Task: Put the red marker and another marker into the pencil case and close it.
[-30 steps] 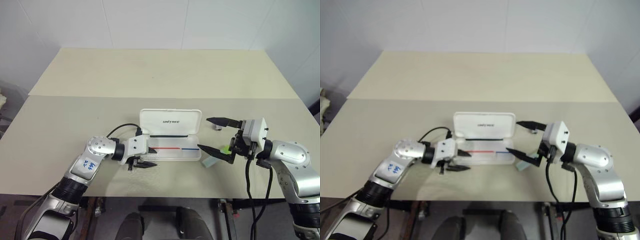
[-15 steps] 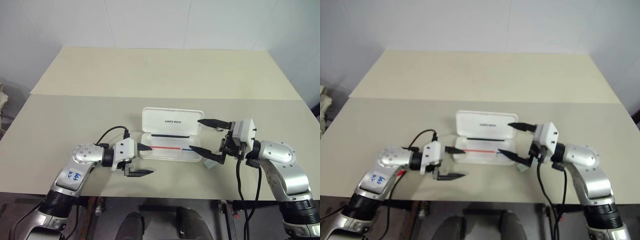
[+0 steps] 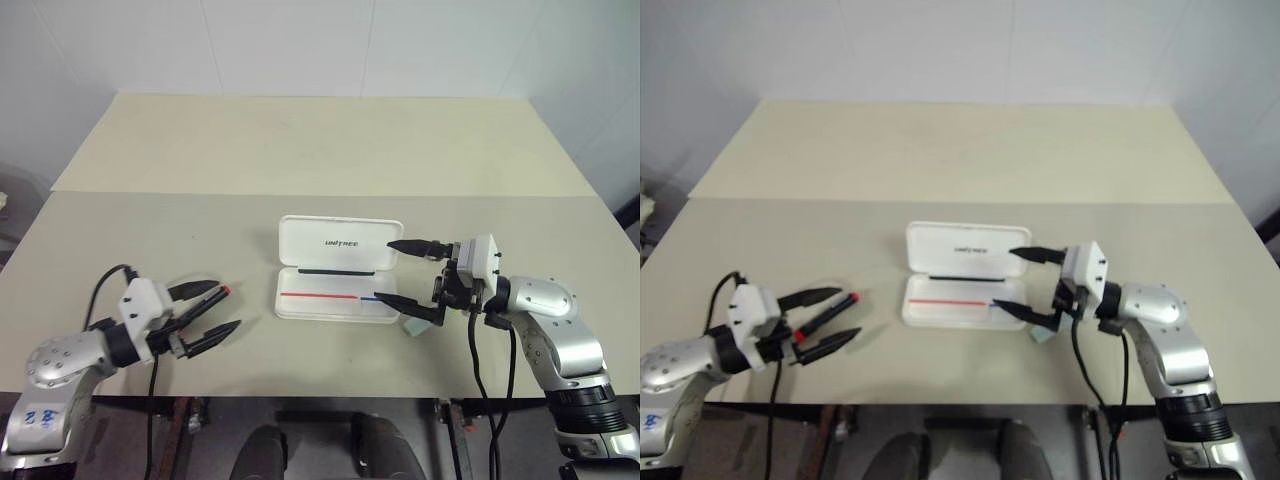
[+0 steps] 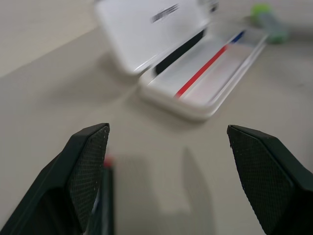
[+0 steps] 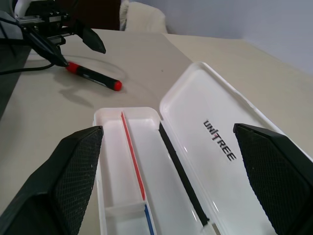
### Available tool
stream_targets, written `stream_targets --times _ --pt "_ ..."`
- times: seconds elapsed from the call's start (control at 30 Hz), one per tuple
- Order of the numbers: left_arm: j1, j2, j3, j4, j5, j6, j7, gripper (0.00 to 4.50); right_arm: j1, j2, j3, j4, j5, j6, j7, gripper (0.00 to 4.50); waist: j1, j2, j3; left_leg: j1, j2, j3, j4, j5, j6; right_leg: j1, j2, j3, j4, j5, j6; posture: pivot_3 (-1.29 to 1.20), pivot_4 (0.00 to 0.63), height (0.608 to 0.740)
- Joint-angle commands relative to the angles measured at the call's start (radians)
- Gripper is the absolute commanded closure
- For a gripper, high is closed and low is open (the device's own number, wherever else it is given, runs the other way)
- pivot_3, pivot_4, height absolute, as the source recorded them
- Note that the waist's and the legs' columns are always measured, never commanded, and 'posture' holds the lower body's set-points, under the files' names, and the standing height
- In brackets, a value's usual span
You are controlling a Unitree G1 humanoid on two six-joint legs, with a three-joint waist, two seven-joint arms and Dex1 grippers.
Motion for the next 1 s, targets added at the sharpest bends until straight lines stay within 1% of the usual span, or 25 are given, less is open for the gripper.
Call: stream_targets --times 0.03,0.17,0.33,0.43,0.6,0.77,0.8,0.87,0.9,1.0 --pt "0.031 0.009 0.067 0.104 0.050 -0.096 0.040 0.38 -0.026 -0.009 -0.015 0.002 0.012 -0.023 0.025 0.00 0.002 0.000 0.000 0.000 0.000 0.001 0.000 0.000 0.000 0.000 0.000 0.000 -0.001 0.000 0.000 0.00 0.150 0.740" --pt "0.023 0.006 0.053 0.152 0.065 -0.132 0.056 0.38 -0.034 -0.016 -0.021 0.006 0.017 -0.019 0.045 0.00 0.006 0.000 0.000 -0.001 0.000 0.002 0.000 0.000 0.000 0.000 -0.001 0.000 -0.002 0.000 0.000 0.00 0.150 0.740" --pt "-0.064 0.007 -0.019 0.310 0.102 -0.159 0.051 0.38 -0.032 -0.121 -0.033 0.026 0.021 -0.038 0.188 0.00 0.006 0.001 0.001 -0.001 0.000 0.002 -0.001 -0.001 -0.002 0.000 -0.002 0.000 -0.003 0.001 0.000 0.00 0.150 0.740" --pt "-0.113 0.008 -0.058 0.374 0.109 -0.158 0.041 0.38 -0.037 -0.163 -0.032 0.049 0.018 -0.060 0.239 0.00 0.005 0.000 0.001 -0.001 0.000 0.002 -0.001 -0.002 -0.002 0.000 -0.001 0.000 -0.002 0.001 0.001 0.00 0.150 0.740" --pt "-0.167 0.000 -0.118 0.454 0.129 -0.149 0.026 0.38 -0.054 -0.176 -0.035 0.061 0.016 -0.066 0.245 0.00 0.007 0.001 0.001 0.000 0.000 0.002 -0.001 -0.002 -0.002 0.000 -0.001 -0.001 -0.001 0.002 0.003 0.00 0.150 0.740" --pt "-0.183 -0.005 -0.151 0.471 0.141 -0.141 0.031 0.38 -0.057 -0.172 -0.036 0.048 0.021 -0.060 0.232 0.00 0.011 0.002 0.000 0.001 0.000 0.002 0.001 -0.002 -0.002 0.002 -0.002 0.000 -0.002 0.002 0.001 0.00 0.150 0.740" --pt "-0.177 -0.005 -0.155 0.456 0.137 -0.133 0.031 0.78 -0.053 -0.170 -0.035 0.035 0.023 -0.055 0.225 0.00 0.011 0.003 0.000 0.001 -0.001 0.002 0.001 -0.002 -0.002 0.002 -0.003 0.000 -0.002 0.002 0.001 0.00 0.150 0.740" --pt "-0.157 -0.002 -0.155 0.422 0.125 -0.113 0.030 1.26 -0.049 -0.166 -0.034 0.021 0.025 -0.050 0.216 0.00 0.011 0.004 0.000 0.002 -0.001 0.002 0.001 -0.001 -0.002 0.003 -0.004 0.000 -0.002 0.002 0.001 0.00 0.150 0.740" --pt "-0.147 0.001 -0.154 0.409 0.124 -0.107 0.032 1.70 -0.049 -0.165 -0.035 0.018 0.027 -0.048 0.212 0.00 0.011 0.004 0.000 0.002 -0.001 0.002 0.001 -0.001 -0.002 0.003 -0.004 0.000 -0.002 0.002 0.001 0.00 0.150 0.740" --pt "-0.127 0.009 -0.152 0.381 0.128 -0.092 0.036 2.70 -0.052 -0.161 -0.034 0.012 0.031 -0.044 0.204 0.00 0.011 0.004 -0.001 0.002 -0.001 0.001 0.001 -0.001 -0.002 0.003 -0.004 0.000 -0.002 0.003 0.001 0.00 0.150 0.740"
